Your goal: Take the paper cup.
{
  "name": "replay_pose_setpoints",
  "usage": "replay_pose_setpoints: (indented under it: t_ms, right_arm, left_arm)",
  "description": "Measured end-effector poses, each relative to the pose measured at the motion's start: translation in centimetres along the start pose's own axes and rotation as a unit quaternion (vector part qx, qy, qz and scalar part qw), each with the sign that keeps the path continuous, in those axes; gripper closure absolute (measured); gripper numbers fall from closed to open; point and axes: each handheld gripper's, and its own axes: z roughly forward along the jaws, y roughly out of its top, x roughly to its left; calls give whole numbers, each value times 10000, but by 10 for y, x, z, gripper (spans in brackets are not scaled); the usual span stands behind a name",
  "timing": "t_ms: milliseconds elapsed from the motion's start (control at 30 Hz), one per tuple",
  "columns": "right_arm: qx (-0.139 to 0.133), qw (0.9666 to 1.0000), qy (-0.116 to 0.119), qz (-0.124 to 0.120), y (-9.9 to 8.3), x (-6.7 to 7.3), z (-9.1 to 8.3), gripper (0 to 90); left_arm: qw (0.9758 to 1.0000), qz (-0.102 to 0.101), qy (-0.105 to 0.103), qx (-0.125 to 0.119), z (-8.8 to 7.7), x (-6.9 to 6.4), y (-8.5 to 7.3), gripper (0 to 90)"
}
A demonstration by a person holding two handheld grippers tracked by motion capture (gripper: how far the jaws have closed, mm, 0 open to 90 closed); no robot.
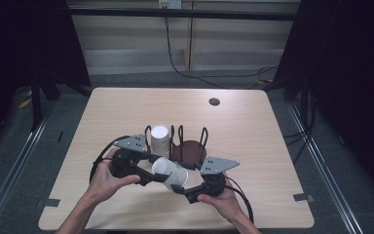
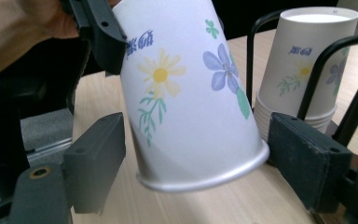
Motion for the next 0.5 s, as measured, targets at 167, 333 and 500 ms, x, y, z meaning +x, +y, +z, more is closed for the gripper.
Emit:
replay_pose_setpoints:
  t_ms: [167,333,500]
  right_arm:
    - [-80,9998,100,-173,3,3,0,214]
    - [-35,9996,125,-238,2,4,2,219]
    - [59,9996,145,-228,1,4,5,251]
  left_arm:
    - [9999,16,-72,73,4,-2,1,368]
    - [9999,0,-156,71,4,-2,2,367]
    - [9997,-90,-224,53,5,3,-1,367]
